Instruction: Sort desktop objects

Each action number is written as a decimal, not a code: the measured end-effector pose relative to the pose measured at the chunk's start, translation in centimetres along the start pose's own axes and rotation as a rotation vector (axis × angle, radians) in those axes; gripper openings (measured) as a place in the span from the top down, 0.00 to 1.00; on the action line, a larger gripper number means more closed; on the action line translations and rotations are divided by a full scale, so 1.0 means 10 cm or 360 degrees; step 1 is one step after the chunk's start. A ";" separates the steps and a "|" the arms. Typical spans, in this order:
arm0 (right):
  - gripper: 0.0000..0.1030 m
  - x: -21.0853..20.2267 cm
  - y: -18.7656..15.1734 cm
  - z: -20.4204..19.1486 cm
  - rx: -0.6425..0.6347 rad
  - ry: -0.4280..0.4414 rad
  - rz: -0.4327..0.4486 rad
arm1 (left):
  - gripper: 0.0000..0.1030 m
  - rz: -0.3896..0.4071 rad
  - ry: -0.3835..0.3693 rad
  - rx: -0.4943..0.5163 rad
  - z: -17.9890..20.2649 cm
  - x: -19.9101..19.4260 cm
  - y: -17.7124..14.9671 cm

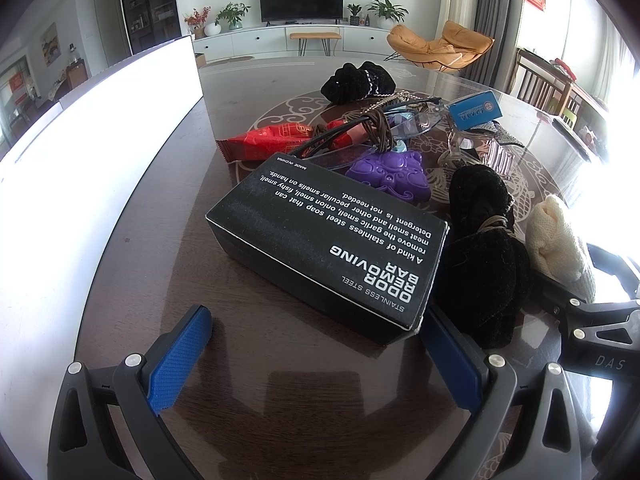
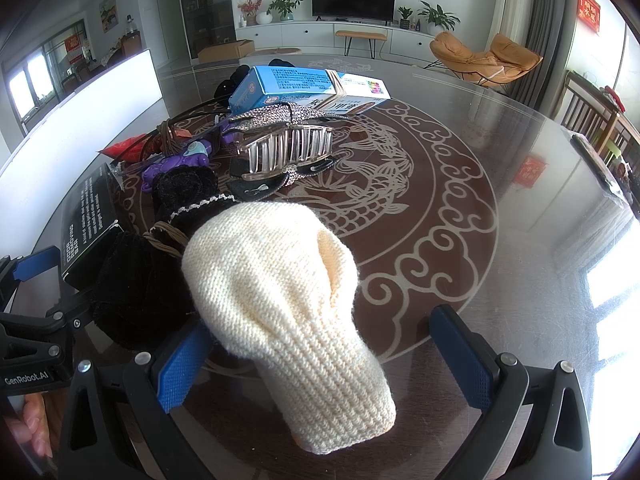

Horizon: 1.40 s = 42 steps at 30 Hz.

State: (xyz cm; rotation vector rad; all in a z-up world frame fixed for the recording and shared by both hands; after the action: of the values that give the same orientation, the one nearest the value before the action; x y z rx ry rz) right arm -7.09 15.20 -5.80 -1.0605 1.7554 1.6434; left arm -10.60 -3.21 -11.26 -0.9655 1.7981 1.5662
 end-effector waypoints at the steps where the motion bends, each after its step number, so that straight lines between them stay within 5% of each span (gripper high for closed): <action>1: 0.00 0.00 0.00 0.00 0.0000 0.0000 0.0000 | 0.00 0.0000 0.0000 0.0000 0.00 0.00 0.00; 42: 0.00 0.01 0.00 0.00 0.0000 0.0000 0.0000 | 0.00 -0.0017 0.0022 -0.0026 -0.01 0.03 0.05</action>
State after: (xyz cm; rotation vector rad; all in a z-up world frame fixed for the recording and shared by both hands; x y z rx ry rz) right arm -7.12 15.21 -5.85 -1.0600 1.7556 1.6433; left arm -11.16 -3.30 -11.21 -0.9941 1.7896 1.5735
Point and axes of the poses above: each gripper's, at about its wrist camera, not at the fingertips, and x roughly the way its jaws point, z to its right, y to its top, the point moved 4 cm from there along x, roughly the way its jaws point, and after that the axes turned 11 degrees about y, right-handed, at the moved point
